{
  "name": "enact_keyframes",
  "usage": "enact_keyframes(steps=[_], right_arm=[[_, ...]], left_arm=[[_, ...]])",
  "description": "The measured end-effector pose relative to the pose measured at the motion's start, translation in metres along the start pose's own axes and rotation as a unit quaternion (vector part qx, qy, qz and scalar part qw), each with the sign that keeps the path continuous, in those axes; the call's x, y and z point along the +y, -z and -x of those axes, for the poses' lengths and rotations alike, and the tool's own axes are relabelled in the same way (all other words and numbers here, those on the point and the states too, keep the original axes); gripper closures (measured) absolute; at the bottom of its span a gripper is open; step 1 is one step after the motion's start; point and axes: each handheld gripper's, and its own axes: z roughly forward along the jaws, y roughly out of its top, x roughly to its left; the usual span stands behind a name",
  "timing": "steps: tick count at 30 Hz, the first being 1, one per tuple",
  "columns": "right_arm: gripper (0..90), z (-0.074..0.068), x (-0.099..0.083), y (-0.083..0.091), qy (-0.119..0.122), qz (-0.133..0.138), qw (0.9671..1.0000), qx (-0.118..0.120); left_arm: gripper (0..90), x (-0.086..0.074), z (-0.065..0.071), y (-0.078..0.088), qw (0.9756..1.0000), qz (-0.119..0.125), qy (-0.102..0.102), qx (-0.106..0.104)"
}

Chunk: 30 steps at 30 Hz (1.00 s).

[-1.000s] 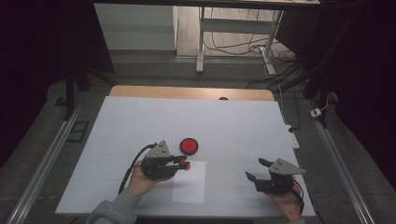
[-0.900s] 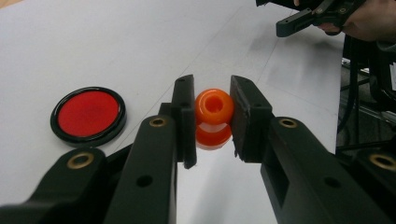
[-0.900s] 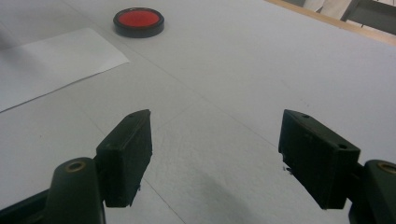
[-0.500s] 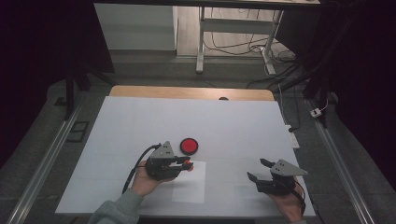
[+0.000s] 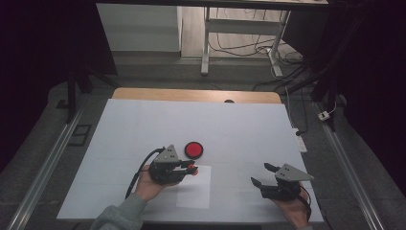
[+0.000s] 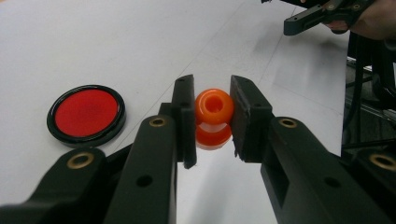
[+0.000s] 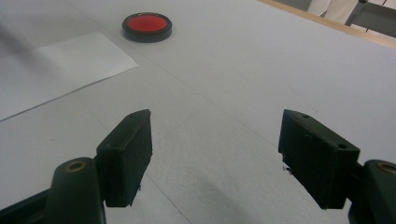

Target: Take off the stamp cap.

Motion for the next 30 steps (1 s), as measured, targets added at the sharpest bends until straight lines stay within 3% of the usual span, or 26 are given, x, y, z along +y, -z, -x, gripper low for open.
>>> enact_keyframes(steps=[13,30], right_arm=[[25.8,-0.008,0.004,-0.001,-0.004,0.010,0.9998,0.016],[25.9,-0.021,0.011,-0.014,0.009,0.006,0.9994,0.032]], left_arm=[[72.1,-0.001,-0.002,-0.002,1.0000,-0.004,0.002,0.001],[72.1,-0.002,-0.002,-0.004,1.0000,-0.008,0.003,0.000]])
